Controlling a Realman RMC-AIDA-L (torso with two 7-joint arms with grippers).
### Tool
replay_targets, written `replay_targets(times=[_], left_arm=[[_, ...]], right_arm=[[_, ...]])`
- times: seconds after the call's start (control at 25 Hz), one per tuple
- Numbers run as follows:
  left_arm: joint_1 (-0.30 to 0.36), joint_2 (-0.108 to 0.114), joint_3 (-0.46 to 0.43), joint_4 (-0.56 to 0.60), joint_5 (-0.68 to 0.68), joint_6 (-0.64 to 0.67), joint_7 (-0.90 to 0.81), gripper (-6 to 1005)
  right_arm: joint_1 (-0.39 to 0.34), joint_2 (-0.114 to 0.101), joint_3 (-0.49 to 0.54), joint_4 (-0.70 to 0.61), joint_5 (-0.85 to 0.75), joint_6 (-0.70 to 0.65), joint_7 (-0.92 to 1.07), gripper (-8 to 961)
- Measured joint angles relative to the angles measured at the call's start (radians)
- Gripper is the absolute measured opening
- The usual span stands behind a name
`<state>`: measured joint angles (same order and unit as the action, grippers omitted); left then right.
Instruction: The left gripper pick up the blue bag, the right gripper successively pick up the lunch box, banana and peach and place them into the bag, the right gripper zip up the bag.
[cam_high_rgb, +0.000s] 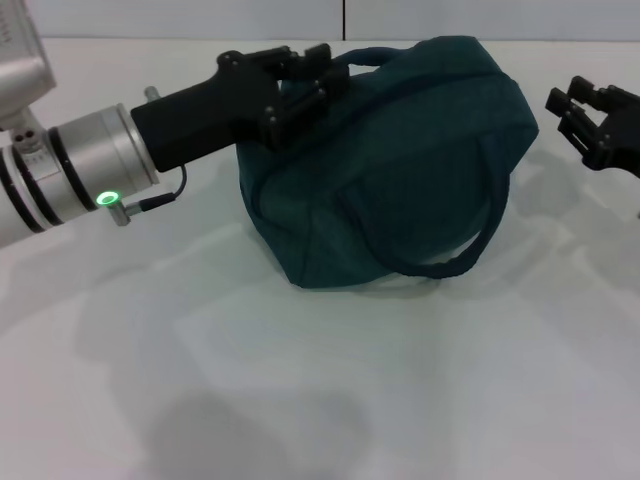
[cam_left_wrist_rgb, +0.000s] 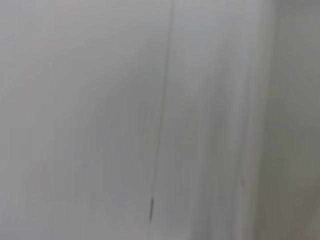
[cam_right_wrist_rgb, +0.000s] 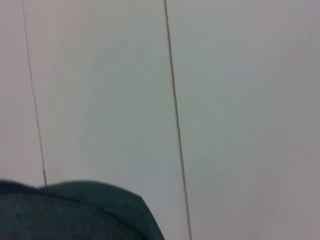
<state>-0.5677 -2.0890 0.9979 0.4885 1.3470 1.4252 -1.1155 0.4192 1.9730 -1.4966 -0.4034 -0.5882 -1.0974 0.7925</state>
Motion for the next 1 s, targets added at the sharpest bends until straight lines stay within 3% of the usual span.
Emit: replay_targets(times=[0.36, 0.64, 1.0], left_arm=[[0.067, 0.000, 0.001, -0.006, -0.122, 0.102, 0.058, 396], [0.099, -0.002, 0.004, -0.092, -0.158, 0.201, 0.154, 595], [0.172, -0.001, -0.001, -0.134, -0.169, 0.285, 0.270, 709]], right_arm=[[-0.038, -0.031, 0.035, 0.007, -0.022, -0.308, 0.040, 475], [0.030, -0.043, 0.037, 0.001, -0.238, -0.491, 0.088, 645], [0.058, -0.040, 0.038, 0.000, -0.268, -0.513, 0.099, 646]])
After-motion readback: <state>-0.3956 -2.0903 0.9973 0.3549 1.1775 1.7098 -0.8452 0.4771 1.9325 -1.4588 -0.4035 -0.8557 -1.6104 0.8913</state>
